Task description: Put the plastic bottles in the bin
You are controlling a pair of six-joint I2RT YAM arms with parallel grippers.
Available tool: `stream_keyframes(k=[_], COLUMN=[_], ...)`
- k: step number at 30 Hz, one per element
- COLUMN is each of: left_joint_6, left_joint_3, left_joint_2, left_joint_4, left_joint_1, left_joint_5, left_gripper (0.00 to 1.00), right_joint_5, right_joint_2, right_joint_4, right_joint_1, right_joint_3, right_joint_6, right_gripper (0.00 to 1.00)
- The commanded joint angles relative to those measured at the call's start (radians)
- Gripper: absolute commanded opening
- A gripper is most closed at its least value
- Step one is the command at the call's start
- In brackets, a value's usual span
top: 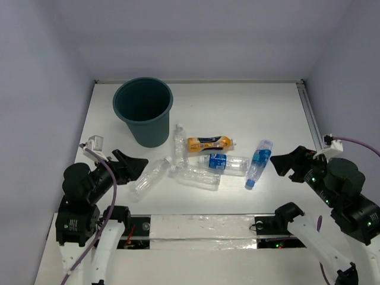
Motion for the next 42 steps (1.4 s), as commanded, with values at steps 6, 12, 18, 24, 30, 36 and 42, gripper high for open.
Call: stream_keyframes(k=[6,12,18,24,30,36,42], left_joint_6=[-0.003,-0.012,0.048,0.129,0.118,0.114,0.138], left_joint_3=[-0.102,-0.204,-0.208,-0.159,-0.167,-0.159,-0.123], left_joint_2=[0.033,0.082,0.166,0.280,0.401,0.533,0.659], left_joint_4=[0.077,0.122,0.076,0.007,0.019,0.085,0.091], left_joint_1=[0.002,0.002,-0.088,-0.206,-0.369,-0.449,-0.460], left_joint_5=[0.100,0.072,-0.116,-0.305,-0.426,-0.512,-0.511], left_gripper=[0.51,0.07,0.00,0.04,0.39,0.65,0.75], right_joint_5=[-0.002,-0.002,-0.002,-0.028,-0.067,-0.096,-0.076], right_joint_2=[-0.008,-0.008,0.041,0.064,0.102,0.131,0.133], right_joint_4=[-0.016,-0.002,0.060,0.141,0.213,0.248,0.251], right_joint_1=[-0.005,-0.005,-0.005,-0.005,-0.005,-0.005,-0.005], right_joint_3=[-0.052,-0.135,-0.182,-0.220,-0.242,-0.259,-0.282], right_joint_6=[0.034,0.047,0.029,0.023,0.020,0.012,0.012], right_gripper=[0.29,0.00,0.00,0.00,0.10,0.48,0.71])
